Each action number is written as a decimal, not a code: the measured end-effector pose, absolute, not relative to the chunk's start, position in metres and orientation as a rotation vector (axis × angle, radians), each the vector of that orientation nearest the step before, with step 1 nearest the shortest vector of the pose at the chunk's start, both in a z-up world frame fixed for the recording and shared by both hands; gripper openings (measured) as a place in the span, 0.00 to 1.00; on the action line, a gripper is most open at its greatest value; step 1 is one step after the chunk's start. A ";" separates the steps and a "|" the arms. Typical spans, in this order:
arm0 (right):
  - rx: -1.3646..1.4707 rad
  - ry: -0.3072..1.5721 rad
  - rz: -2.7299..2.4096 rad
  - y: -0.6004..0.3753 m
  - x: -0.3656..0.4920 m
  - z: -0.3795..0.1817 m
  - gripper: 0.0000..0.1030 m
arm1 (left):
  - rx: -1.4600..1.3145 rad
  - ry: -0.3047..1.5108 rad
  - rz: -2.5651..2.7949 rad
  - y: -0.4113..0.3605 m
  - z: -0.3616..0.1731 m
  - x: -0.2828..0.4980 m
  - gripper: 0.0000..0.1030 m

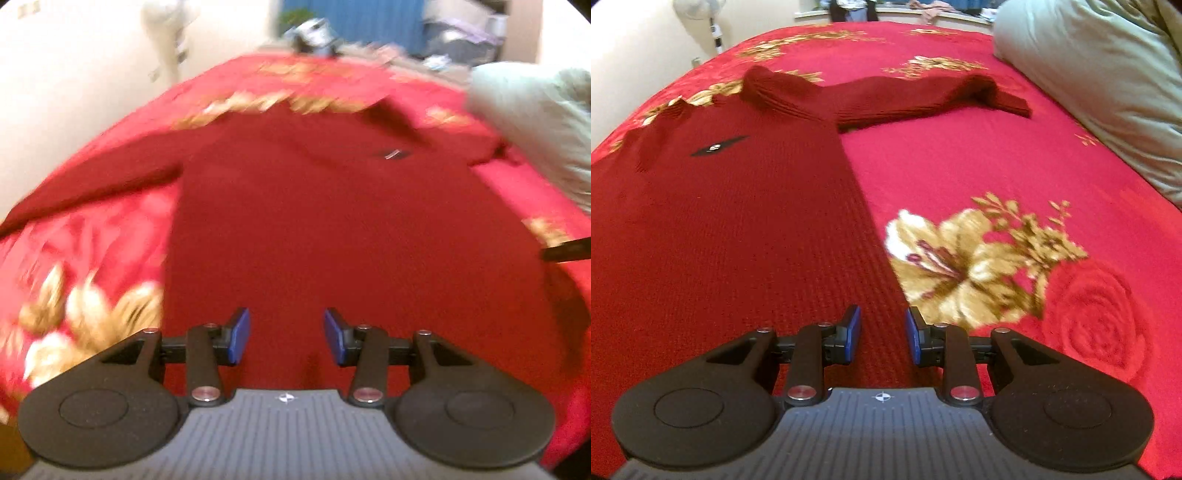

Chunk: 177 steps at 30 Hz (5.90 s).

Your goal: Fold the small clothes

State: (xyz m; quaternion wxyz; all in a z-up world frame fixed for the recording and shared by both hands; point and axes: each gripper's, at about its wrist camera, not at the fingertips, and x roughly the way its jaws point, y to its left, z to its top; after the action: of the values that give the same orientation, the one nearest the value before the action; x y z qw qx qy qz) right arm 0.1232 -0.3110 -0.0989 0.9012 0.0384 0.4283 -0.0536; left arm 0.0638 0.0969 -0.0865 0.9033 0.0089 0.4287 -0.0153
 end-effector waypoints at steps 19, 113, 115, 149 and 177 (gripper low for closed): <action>0.111 0.853 -0.090 -0.318 0.113 -0.098 0.23 | -0.193 0.889 0.206 0.162 -0.086 0.058 0.45; 0.119 0.638 0.028 -0.274 0.133 -0.064 0.36 | -0.716 0.764 0.584 0.422 -0.070 0.198 0.52; 0.116 0.643 0.029 -0.274 0.133 -0.065 0.36 | -0.718 0.761 0.595 0.426 -0.072 0.198 0.52; -0.019 0.762 0.100 -0.255 0.138 -0.097 0.18 | 0.079 0.519 -0.307 0.100 0.007 0.230 0.43; 0.761 0.771 0.129 -0.170 0.293 -0.107 0.31 | -0.294 0.660 0.207 0.261 0.007 0.270 0.42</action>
State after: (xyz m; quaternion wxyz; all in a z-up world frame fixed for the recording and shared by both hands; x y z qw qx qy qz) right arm 0.2933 -0.1704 -0.1067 0.8548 0.3619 0.3668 0.0614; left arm 0.2696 0.2613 0.0068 0.9302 -0.1434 0.3223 0.1011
